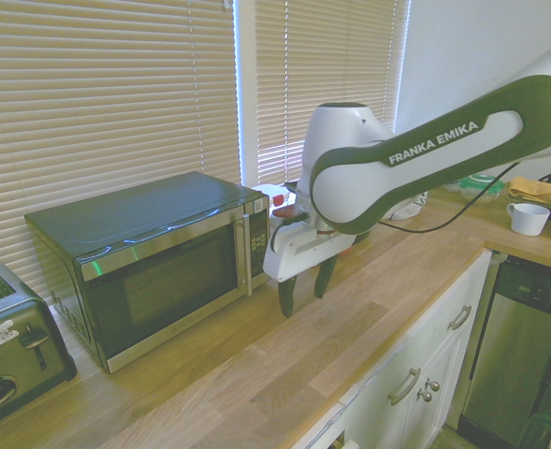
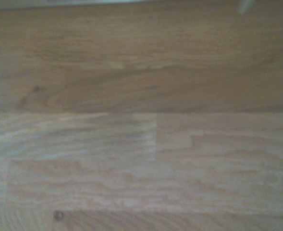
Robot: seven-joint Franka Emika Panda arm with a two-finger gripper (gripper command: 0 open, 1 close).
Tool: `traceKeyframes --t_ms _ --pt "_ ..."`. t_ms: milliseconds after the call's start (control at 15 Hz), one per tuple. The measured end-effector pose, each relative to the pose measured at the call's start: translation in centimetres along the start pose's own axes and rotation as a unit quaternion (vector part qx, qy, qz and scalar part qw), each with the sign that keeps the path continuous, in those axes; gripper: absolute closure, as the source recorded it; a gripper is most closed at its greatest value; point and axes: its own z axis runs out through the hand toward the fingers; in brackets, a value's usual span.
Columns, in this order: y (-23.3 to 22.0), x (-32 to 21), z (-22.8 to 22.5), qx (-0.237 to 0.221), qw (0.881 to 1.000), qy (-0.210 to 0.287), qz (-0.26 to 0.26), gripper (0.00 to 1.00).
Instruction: Close the microwave
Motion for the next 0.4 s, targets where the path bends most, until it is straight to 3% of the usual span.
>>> traceKeyframes --t_ms 400 --pt "5.0 -1.9 1.2 -0.01 1.0 -0.012 0.002 0.0"
